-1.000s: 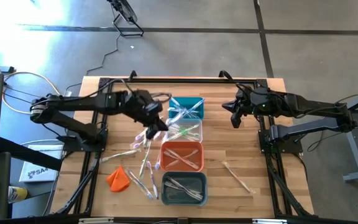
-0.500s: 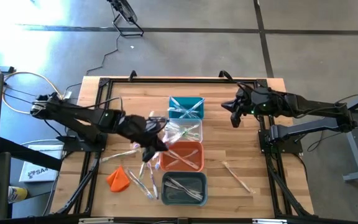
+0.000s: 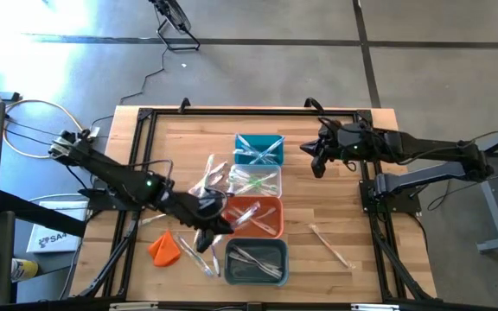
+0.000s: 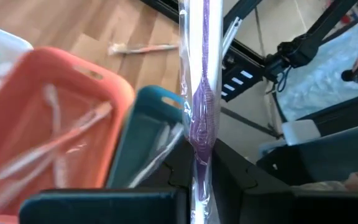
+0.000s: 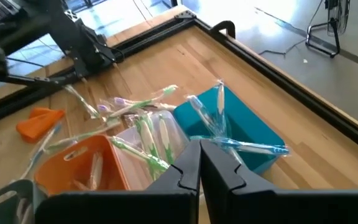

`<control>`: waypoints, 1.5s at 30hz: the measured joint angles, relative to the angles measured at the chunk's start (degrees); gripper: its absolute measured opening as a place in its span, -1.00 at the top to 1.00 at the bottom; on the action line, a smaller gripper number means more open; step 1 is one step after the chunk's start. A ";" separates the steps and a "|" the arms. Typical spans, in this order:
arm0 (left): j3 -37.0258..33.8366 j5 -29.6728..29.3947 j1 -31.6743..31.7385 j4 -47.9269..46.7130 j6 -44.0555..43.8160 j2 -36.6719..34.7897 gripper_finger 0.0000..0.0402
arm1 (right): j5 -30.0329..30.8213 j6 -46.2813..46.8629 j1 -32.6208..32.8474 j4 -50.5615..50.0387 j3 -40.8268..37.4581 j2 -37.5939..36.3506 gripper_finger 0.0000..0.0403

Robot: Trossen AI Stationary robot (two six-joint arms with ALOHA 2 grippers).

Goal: Pick & Place Toothbrushes
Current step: Put the violet toothbrush into the green bin

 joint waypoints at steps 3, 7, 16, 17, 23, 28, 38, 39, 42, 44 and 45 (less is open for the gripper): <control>0.00 0.02 -0.97 4.09 -1.17 2.76 0.86 | 0.02 0.05 0.00 -0.07 0.00 0.81 0.99; 0.02 0.01 -1.61 8.86 -1.94 5.91 0.86 | 0.19 -0.01 0.00 0.21 0.00 0.75 0.99; 0.01 -2.59 -1.58 12.16 -4.42 14.21 0.86 | 0.09 -3.52 0.00 0.21 0.00 -0.43 0.99; 0.00 -2.87 -1.56 12.02 -5.30 15.28 0.86 | 0.04 -3.50 0.00 0.21 0.00 -0.43 0.99; 0.00 -3.09 -2.00 15.11 -10.40 21.34 0.86 | -4.52 -3.21 0.00 -0.55 0.00 -2.61 0.99; 0.09 -2.91 -3.18 21.34 -14.48 24.84 0.86 | -8.66 -3.20 0.00 -0.89 0.00 -6.47 0.99; 2.85 -2.48 -5.89 19.49 -16.18 28.33 0.86 | -10.62 -1.86 0.00 -4.38 0.00 -13.67 0.99; 3.31 -2.45 -6.04 18.36 -16.46 28.46 0.86 | -10.62 -1.43 0.00 -4.65 0.00 -14.31 0.99; 4.36 -2.50 -6.39 15.24 -16.51 28.55 0.86 | -10.55 -0.59 0.00 -5.75 0.00 -16.05 0.99; 4.89 -2.47 -6.44 13.15 -16.53 28.55 0.86 | -10.52 -0.31 0.00 -6.62 0.00 -16.94 0.99; 5.11 -2.47 -6.44 12.23 -16.54 28.55 0.86 | -10.51 -0.22 0.00 -7.00 0.00 -17.20 0.99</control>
